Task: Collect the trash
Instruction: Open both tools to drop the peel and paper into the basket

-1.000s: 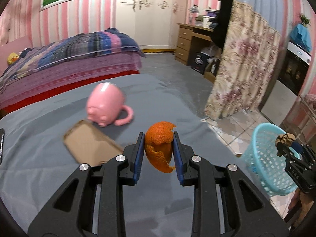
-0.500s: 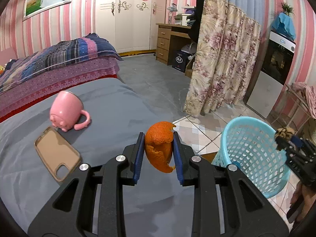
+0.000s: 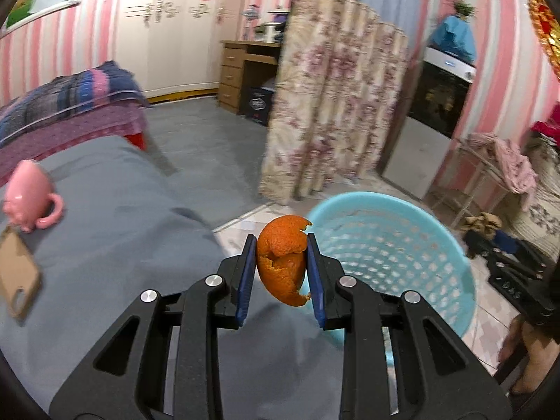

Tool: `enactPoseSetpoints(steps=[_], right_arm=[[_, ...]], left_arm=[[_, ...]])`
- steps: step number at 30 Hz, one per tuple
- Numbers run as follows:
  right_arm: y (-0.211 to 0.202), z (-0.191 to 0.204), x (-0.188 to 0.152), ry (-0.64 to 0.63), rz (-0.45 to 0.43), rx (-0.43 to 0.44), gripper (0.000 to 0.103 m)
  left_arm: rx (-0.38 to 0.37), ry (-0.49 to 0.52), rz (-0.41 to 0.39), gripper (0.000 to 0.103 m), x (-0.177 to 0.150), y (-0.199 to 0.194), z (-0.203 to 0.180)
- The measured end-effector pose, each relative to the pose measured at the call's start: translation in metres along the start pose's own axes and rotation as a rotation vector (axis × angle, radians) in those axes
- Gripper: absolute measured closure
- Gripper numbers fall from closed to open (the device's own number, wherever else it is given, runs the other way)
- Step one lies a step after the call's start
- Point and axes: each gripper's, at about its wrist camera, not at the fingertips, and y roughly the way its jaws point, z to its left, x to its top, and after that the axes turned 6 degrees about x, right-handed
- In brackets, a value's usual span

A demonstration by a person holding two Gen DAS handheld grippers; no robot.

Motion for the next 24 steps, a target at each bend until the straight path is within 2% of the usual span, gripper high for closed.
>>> enactPoseSetpoints(steps=[10,13,14,15,17,20,24], right_arm=[[0.004,-0.024,-0.010,0.042,0.005,-0.027,0.054],[0.003,-0.031,-0.013,0.046,0.005,-0.039,0.054],[0.004,-0.033,-0.014,0.048,0.006,-0.042,0.054],[0.004,-0.035,-0.015,0.051,0.007,-0.044,0.054],[0.005,-0.037,-0.016,0.057,0.007,-0.046,0.054],[0.007,-0.036,-0.019,0.056,0.013,-0.043,0.054],[0.010,-0.029,-0.020,0.048,0.017,-0.032,0.054]], left_arm=[[-0.066,0.102,0.013,0.075,-0.011,0.033,-0.071],[-0.076,0.109,0.020,0.073,-0.014,0.039,-0.078],[-0.069,0.112,0.021,0.066,-0.014,0.042,-0.080],[-0.051,0.114,0.015,0.049,-0.015,0.043,-0.081],[-0.043,0.107,-0.006,0.028,-0.013,0.040,-0.080],[-0.049,0.108,-0.045,0.016,-0.010,0.030,-0.077],[0.007,0.128,-0.075,0.008,-0.006,0.020,-0.066]])
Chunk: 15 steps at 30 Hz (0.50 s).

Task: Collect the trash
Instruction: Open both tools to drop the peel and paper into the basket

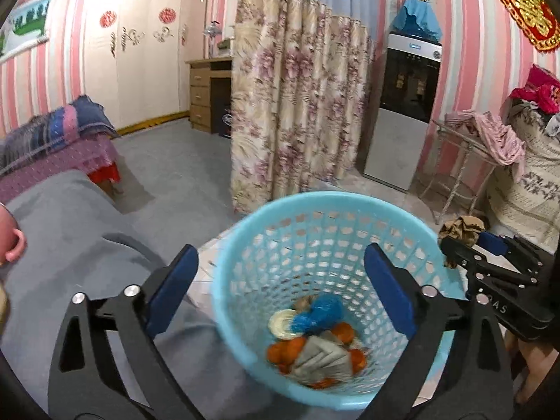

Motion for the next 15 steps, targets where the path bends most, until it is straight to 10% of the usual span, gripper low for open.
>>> enactPoseSetpoints(steps=[13,15], right_arm=[[0.022,0.053,0.006,-0.061,0.002,0.039,0.051],[0.026,0.058,0.006,-0.063,0.012,0.039,0.023]], left_arm=[[0.106,-0.085,0.002,0.006,0.005,-0.011,0.066],[0.105,-0.097,0.001,0.006,0.006,-0.012,0.071]])
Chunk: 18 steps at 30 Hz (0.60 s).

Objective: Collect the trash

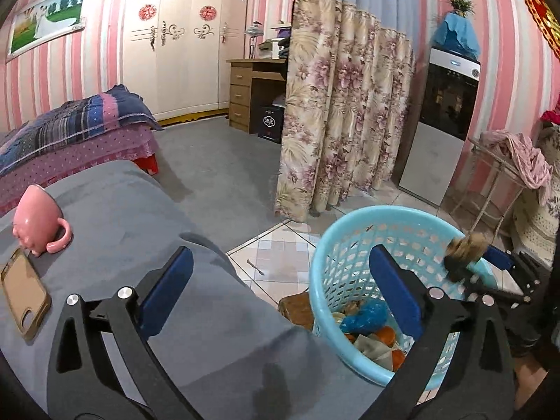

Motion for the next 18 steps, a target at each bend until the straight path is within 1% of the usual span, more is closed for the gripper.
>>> enactPoseSetpoints(steps=[3,6,12,16,18], right_arm=[[-0.001,0.004,-0.001,0.009,-0.003,-0.009,0.012],[-0.002,0.005,-0.003,0.018,-0.001,-0.035,0.006],[-0.007,0.003,-0.002,0.059,0.006,-0.033,0.005],[-0.012,0.008,0.001,0.071,0.001,-0.027,0.005],[-0.018,0.014,0.002,0.080,-0.005,-0.019,0.005]], left_arm=[[0.000,-0.022,-0.005,0.006,0.002,-0.003,0.010],[0.002,-0.038,-0.010,0.006,0.004,-0.006,0.018],[0.010,-0.067,-0.012,0.006,0.006,-0.013,0.032],[0.028,-0.060,-0.020,0.006,0.010,-0.022,0.040],[0.027,-0.056,-0.011,0.006,0.012,-0.028,0.046]])
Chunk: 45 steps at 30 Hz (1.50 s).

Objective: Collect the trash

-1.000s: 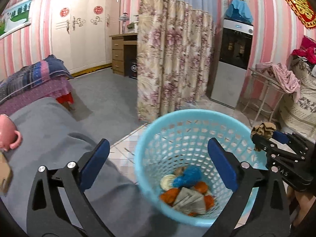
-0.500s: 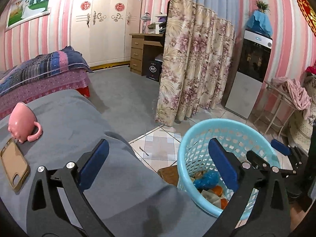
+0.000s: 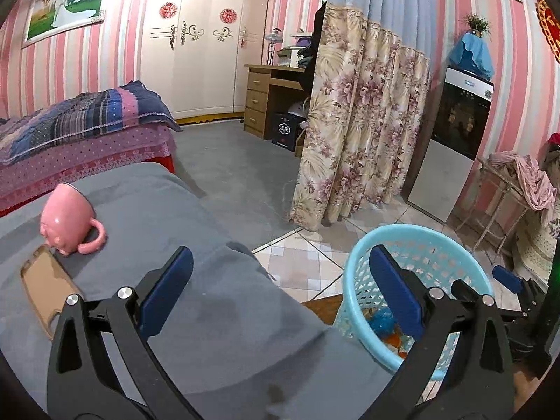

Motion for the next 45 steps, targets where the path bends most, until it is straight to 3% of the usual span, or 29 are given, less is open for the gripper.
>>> enactPoseSetpoints(steps=[4,8,11,16,23,27,35,41,45], right_arm=[[-0.017,0.024,0.000,-0.013,-0.007,0.027,0.005],[-0.043,0.047,-0.002,-0.044,-0.041,0.044,0.005],[-0.064,0.070,-0.006,-0.100,-0.062,0.050,0.005],[-0.105,0.108,-0.017,-0.143,-0.074,0.131,0.005],[-0.154,0.163,-0.037,-0.210,-0.076,0.258,0.005],[-0.163,0.184,-0.046,-0.223,-0.072,0.288,0.005],[-0.171,0.213,-0.073,-0.261,-0.101,0.314,0.005],[-0.172,0.217,-0.078,-0.282,-0.113,0.322,0.005],[-0.169,0.220,-0.079,-0.284,-0.105,0.337,0.005]], left_arm=[[0.018,0.036,0.024,0.006,0.002,-0.014,0.011],[0.088,0.076,-0.002,0.006,-0.004,-0.045,0.029],[0.146,0.059,-0.007,0.006,-0.015,-0.071,0.051],[0.240,0.025,-0.019,0.006,-0.039,-0.123,0.084],[0.339,-0.026,-0.029,0.006,-0.075,-0.193,0.117],[0.371,-0.059,-0.005,0.006,-0.098,-0.218,0.134],[0.437,-0.079,0.024,0.006,-0.125,-0.230,0.151],[0.424,-0.131,0.016,0.006,-0.127,-0.229,0.160],[0.434,-0.096,0.014,0.006,-0.129,-0.226,0.156]])
